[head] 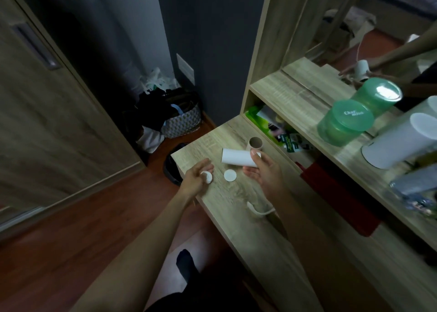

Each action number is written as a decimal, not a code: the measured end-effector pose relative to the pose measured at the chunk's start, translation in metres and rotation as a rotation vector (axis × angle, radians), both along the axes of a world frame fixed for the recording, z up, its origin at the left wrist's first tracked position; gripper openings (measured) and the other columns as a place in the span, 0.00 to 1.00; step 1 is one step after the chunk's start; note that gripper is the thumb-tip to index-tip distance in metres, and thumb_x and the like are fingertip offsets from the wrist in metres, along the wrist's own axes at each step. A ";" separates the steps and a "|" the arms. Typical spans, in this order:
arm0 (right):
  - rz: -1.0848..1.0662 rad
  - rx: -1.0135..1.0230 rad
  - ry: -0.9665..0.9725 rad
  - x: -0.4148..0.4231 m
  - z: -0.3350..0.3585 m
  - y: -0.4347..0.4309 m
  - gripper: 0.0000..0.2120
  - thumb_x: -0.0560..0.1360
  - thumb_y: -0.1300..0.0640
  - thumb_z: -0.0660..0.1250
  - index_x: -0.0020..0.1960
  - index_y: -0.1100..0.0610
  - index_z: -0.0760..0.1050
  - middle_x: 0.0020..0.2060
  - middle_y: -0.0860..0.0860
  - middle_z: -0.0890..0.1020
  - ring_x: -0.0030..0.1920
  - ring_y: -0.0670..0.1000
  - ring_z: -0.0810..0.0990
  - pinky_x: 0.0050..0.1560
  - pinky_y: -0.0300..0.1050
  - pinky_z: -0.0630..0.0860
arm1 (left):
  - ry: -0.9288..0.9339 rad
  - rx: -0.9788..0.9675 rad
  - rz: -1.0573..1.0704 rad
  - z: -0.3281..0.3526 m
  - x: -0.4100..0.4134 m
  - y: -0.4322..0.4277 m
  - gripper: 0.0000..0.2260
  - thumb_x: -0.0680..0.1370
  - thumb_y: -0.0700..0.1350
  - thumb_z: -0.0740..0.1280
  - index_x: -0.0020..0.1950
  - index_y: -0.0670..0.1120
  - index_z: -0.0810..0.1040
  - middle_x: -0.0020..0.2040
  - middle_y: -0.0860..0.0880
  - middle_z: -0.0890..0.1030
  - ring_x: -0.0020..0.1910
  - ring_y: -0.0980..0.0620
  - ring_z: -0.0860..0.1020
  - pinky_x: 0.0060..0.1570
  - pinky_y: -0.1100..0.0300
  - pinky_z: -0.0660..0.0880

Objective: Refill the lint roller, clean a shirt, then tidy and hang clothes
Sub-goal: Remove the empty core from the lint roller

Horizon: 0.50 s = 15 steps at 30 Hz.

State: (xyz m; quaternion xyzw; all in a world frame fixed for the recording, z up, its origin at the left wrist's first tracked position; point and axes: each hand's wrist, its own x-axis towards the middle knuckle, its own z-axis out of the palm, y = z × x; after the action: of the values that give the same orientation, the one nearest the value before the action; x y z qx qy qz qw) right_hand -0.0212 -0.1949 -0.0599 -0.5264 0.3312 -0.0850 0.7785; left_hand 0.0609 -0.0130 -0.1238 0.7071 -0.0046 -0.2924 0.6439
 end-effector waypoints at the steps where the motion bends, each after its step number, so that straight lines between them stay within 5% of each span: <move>1: -0.009 0.005 -0.004 -0.002 -0.001 -0.002 0.12 0.76 0.54 0.67 0.57 0.58 0.76 0.56 0.64 0.78 0.43 0.55 0.83 0.42 0.43 0.83 | -0.096 0.049 -0.057 -0.005 -0.001 -0.001 0.20 0.80 0.31 0.57 0.71 0.41 0.69 0.63 0.42 0.77 0.62 0.51 0.76 0.57 0.68 0.74; 4: -0.030 0.023 -0.005 -0.006 -0.001 -0.007 0.10 0.76 0.55 0.67 0.55 0.57 0.77 0.56 0.63 0.78 0.43 0.55 0.82 0.40 0.43 0.82 | -0.240 0.123 -0.163 -0.017 -0.003 -0.004 0.19 0.80 0.31 0.59 0.69 0.43 0.72 0.62 0.48 0.79 0.64 0.58 0.75 0.68 0.61 0.69; 7: -0.027 0.037 -0.009 -0.010 0.000 -0.010 0.06 0.76 0.56 0.68 0.52 0.55 0.78 0.57 0.61 0.76 0.44 0.55 0.82 0.38 0.41 0.81 | -0.345 0.180 -0.211 -0.024 -0.004 -0.008 0.19 0.79 0.31 0.60 0.69 0.45 0.74 0.64 0.50 0.79 0.60 0.70 0.73 0.66 0.70 0.67; 11: -0.011 0.022 -0.008 -0.013 0.004 -0.010 0.05 0.76 0.56 0.67 0.51 0.54 0.78 0.58 0.61 0.75 0.51 0.60 0.81 0.37 0.40 0.81 | -0.323 0.122 -0.106 -0.016 0.002 -0.008 0.17 0.79 0.36 0.65 0.67 0.45 0.75 0.64 0.52 0.79 0.64 0.59 0.75 0.67 0.59 0.70; 15: 0.052 -0.066 -0.028 -0.006 0.012 -0.005 0.08 0.76 0.55 0.66 0.55 0.52 0.77 0.60 0.59 0.75 0.53 0.60 0.81 0.41 0.41 0.81 | -0.312 -0.024 0.095 0.024 0.012 0.001 0.13 0.81 0.39 0.63 0.65 0.42 0.76 0.61 0.46 0.80 0.60 0.54 0.78 0.60 0.66 0.73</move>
State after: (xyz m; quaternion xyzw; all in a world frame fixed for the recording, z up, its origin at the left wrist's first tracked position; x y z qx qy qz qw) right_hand -0.0276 -0.1997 -0.0481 -0.5588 0.3037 -0.0830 0.7672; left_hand 0.0725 -0.0125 -0.1001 0.7354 -0.0745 -0.1482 0.6570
